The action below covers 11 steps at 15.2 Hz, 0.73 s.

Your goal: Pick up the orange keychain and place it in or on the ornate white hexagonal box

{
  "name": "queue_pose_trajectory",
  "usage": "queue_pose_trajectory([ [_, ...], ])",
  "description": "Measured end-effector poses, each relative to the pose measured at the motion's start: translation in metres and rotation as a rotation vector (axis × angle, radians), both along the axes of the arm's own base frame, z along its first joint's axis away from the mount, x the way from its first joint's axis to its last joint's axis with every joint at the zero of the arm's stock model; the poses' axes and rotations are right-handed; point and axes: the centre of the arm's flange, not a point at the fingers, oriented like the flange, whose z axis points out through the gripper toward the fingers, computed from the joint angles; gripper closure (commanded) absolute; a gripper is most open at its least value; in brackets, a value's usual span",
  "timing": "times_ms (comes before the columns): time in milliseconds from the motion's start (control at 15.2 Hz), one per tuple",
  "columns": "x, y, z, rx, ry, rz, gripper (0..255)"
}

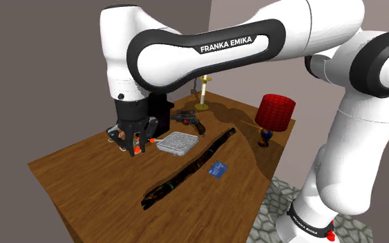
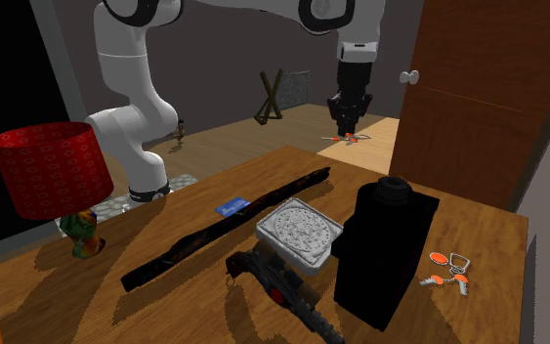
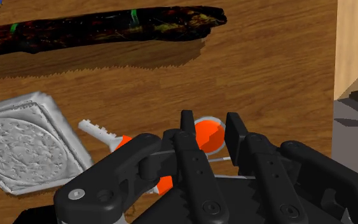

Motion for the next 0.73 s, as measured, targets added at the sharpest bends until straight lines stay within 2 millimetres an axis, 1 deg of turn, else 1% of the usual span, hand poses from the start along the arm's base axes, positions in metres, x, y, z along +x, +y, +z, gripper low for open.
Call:
queue_pose_trajectory([
  [198,0.01,-0.037,0.004,0.0,0.0,0.0,255],
  [330,0.015,-0.062,0.002,0.0,0.0,0.0,255],
  [396,0.019,-0.074,0.005,0.0,0.0,0.0,255],
  [528,0.022,-0.099,0.003,0.0,0.0,0.0,255],
  [594,0.028,-0.114,0.002,0.0,0.0,0.0,255],
  [726,0.03,-0.138,0.003,0.0,0.0,0.0,255],
])
